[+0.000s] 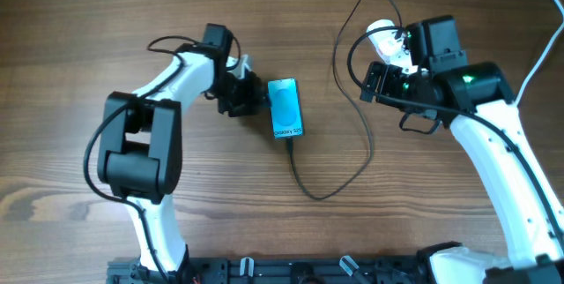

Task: Plug charger to phone and switch on socket
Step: 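Lay the phone flat on the table and release both grippers, then move the right gripper to the power strip switch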

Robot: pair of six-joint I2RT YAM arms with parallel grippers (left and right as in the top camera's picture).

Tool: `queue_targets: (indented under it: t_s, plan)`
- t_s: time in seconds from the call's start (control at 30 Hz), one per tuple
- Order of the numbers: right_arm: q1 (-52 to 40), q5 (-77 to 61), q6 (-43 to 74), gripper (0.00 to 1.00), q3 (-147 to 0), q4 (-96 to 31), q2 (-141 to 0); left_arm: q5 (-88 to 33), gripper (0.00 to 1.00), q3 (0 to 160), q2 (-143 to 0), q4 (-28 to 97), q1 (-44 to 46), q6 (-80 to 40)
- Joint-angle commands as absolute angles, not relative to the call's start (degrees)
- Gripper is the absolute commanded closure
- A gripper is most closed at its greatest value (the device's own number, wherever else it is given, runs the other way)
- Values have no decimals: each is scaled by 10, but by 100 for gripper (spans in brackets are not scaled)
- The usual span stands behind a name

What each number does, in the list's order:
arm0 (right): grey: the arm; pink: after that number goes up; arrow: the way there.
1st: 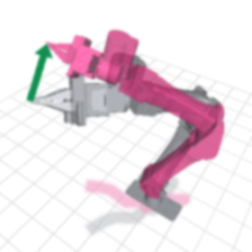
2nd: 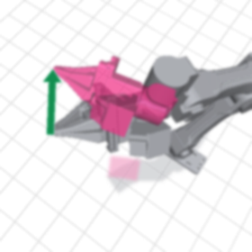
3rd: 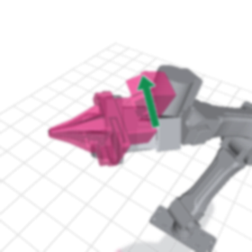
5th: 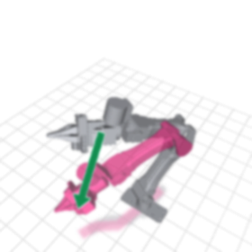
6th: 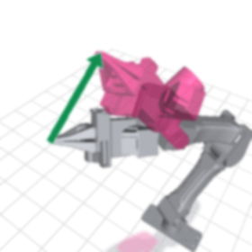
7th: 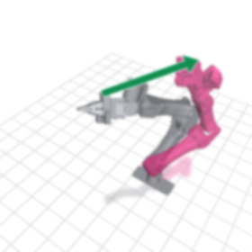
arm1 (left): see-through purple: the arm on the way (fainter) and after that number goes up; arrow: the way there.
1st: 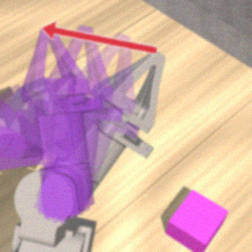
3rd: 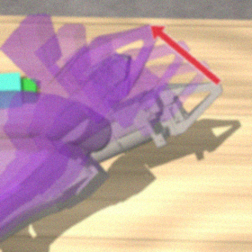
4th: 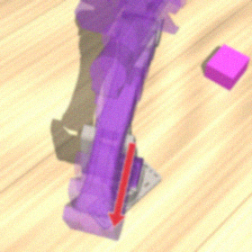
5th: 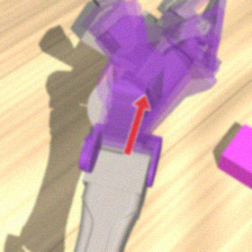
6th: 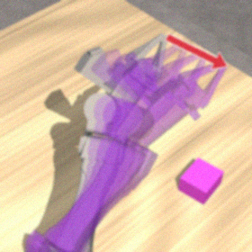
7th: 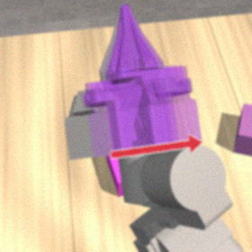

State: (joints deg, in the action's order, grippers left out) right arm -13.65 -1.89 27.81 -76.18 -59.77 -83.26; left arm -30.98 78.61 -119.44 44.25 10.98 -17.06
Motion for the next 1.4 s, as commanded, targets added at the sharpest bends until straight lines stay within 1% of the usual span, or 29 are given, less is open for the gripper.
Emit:
queue_targets:
  t_s: [0.0,0.03,0.07,0.1,0.13,0.17,0.2,0.27,0.4,0.47,0.53,0.63,0.73,0.9,1.0,1.1,1.27,1.37]
  plan:
    - [-115,13,221,0,-757,-581,-884,-252,49,777,-1108,475,63,-149]
    - [-100,14,204,0,-757,-578,-898,-237,49,777,-1070,483,58,-149]
    - [-73,15,204,1,-757,-570,-914,-208,46,777,-1020,489,57,-150]
    - [-45,15,203,0,-758,-555,-931,-189,39,777,-979,490,57,-150]
    - [-4,12,203,0,-758,-526,-951,-179,9,777,-927,489,58,-150]
    - [26,1,196,0,-758,-501,-964,-179,0,777,-895,488,58,-150]
    - [66,-39,191,0,-758,-459,-981,-179,0,777,-859,485,58,-150]
    - [97,-77,191,0,-758,-400,-1002,-179,0,777,-836,485,58,-150]
    - [102,-18,195,0,-758,-283,-1052,-179,0,777,-829,485,58,-150]
    - [102,13,186,1,-758,-249,-1078,-179,0,777,-829,485,58,-150]
    - [102,10,169,0,-758,-234,-1104,-179,0,777,-829,485,58,-150]
    - [102,-1,168,0,-760,-230,-1150,-179,0,777,-829,485,58,-150]
    - [100,-13,169,0,-785,-247,-1162,-179,0,777,-829,485,58,-150]
    - [99,-9,159,0,-942,-401,-1162,-179,0,777,-829,485,58,-150]
    - [99,-14,150,0,-963,-445,-1180,-179,0,777,-829,485,58,-150]
    - [99,-55,150,0,-964,-459,-1221,-179,0,777,-829,485,58,-150]
    - [99,-54,157,0,-964,-453,-1240,-179,0,777,-829,485,58,-150]
    - [98,-60,193,0,-963,-449,-1253,-179,0,777,-829,485,58,-150]
